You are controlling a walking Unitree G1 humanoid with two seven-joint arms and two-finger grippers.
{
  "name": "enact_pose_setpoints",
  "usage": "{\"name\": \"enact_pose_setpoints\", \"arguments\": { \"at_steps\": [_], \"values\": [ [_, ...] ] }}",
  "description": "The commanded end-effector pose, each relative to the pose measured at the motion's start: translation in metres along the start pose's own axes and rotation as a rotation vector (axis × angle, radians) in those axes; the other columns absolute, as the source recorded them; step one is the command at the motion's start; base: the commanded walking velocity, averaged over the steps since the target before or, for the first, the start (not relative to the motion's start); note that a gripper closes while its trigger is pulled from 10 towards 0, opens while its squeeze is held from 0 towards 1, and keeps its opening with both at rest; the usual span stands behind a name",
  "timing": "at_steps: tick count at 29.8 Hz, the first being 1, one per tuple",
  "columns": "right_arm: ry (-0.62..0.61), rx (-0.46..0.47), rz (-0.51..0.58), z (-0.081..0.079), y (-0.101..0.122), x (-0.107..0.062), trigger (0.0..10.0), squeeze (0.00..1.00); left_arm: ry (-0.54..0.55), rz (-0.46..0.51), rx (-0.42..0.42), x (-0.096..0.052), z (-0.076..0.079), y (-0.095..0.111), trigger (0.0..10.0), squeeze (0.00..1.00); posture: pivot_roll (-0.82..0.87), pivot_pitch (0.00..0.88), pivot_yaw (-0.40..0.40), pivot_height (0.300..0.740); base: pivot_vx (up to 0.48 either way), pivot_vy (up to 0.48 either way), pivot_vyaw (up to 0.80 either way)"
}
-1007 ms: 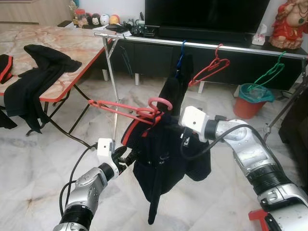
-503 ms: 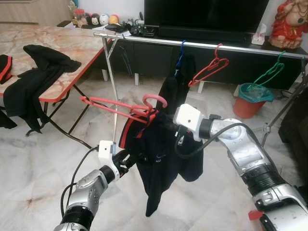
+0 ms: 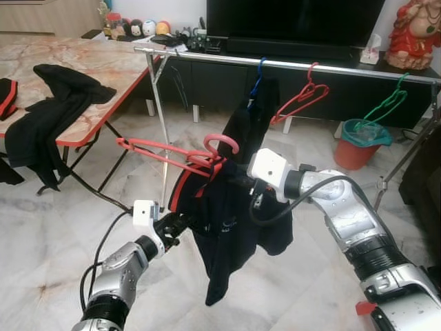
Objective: Hang hanger
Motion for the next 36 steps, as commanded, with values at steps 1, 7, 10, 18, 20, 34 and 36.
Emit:
{"name": "enact_pose_setpoints", "arguments": {
  "at_steps": [1, 7, 10, 18, 20, 34, 36],
  "values": [
    [-0.046, -0.044, 0.054, 0.016, 0.017, -0.001, 0.0, 0.00, 0.008, 0.000, 0.014, 0.001, -0.001, 0.003, 10.0, 0.00, 0.03, 0.000, -0.004, 0.740, 0.000, 0.000, 0.00],
    [-0.046, -0.044, 0.054, 0.016, 0.017, -0.001, 0.0, 0.00, 0.008, 0.000, 0.014, 0.001, -0.001, 0.003, 10.0, 0.00, 0.03, 0.000, -0.004, 0.740, 0.000, 0.000, 0.00],
    [-0.046, -0.044, 0.054, 0.016, 0.017, -0.001, 0.0, 0.00, 0.008, 0.000, 0.014, 0.001, -0.001, 0.003, 10.0, 0.00, 0.03, 0.000, -0.004, 0.740, 0.000, 0.000, 0.00],
    [-0.046, -0.044, 0.054, 0.016, 0.017, -0.001, 0.0, 0.00, 0.008, 0.000, 0.014, 0.001, -0.001, 0.003, 10.0, 0.00, 0.03, 0.000, -0.004, 0.740, 0.000, 0.000, 0.00],
    [-0.046, -0.044, 0.054, 0.016, 0.017, -0.001, 0.0, 0.00, 0.008, 0.000, 0.014, 0.001, -0.001, 0.003, 10.0, 0.00, 0.03, 0.000, -0.004, 0.740, 0.000, 0.000, 0.00],
    [0.027, -0.037, 0.101, 0.004, 0.025, 0.003, 0.0, 0.00, -0.111, -0.061, -0.033, 0.016, 0.016, -0.007, 10.0, 0.00, 0.01, 0.000, 0.000, 0.740, 0.000, 0.000, 0.00],
    [0.029, -0.038, 0.101, 0.004, 0.025, 0.003, 0.0, 0.00, -0.110, -0.061, -0.034, 0.016, 0.016, -0.007, 10.0, 0.00, 0.01, 0.000, 0.000, 0.740, 0.000, 0.000, 0.00]
  ]
}}
Point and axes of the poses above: a point about 5 cm out from each wrist's last joint towards the gripper, its own x axis pointing out of the wrist towards the gripper, its own y axis along the axis of the wrist's last joint, z = x × y, the point moved 1 cm from there along x, pointing out of the wrist towards the gripper, and after that the axes turned 15 degrees about -x, right-handed, at the moved point
